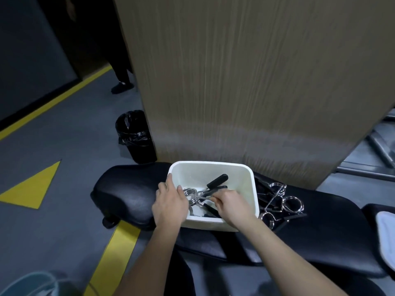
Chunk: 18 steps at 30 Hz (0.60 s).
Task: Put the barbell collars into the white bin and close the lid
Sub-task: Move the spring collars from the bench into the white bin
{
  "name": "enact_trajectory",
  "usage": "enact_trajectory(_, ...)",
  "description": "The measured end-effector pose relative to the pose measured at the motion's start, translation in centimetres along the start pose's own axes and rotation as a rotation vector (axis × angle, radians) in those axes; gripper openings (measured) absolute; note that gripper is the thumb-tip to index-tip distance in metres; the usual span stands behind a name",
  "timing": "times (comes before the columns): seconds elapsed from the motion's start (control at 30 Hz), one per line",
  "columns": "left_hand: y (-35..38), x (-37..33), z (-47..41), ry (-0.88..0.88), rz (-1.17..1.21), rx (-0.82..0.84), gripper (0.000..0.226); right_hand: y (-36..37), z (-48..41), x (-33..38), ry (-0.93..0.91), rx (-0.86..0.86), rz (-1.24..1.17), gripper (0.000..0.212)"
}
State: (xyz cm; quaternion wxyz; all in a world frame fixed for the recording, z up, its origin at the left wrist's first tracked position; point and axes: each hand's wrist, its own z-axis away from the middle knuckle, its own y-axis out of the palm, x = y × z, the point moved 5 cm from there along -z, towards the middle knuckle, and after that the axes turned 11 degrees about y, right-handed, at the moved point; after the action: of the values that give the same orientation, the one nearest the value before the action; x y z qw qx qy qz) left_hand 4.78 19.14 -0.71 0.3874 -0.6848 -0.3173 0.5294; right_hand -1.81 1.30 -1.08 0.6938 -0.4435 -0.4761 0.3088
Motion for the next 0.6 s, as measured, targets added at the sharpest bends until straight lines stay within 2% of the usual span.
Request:
enact_trajectory(0.2, 0.2, -0.3, 0.0, -0.005, 0.004, -0.001, 0.050, 0.9, -0.6, -1.8, 0.190, 0.182, -0.159, 0.025)
enact_trajectory(0.4, 0.1, 0.1, 0.3, -0.004, 0.012, -0.004, 0.055, 2.4, -0.7, -2.5, 0.337, 0.335, -0.099, 0.019)
enact_trajectory(0.5, 0.1, 0.0, 0.4, -0.001, 0.014, -0.002, 0.057, 3.0, -0.9, -3.0, 0.379, 0.337, -0.023, 0.018)
enact_trajectory(0.6, 0.2, -0.1, 0.2, 0.007, 0.008, 0.002, 0.058, 3.1, -1.8, -3.6, 0.426, 0.261, -0.005, 0.023)
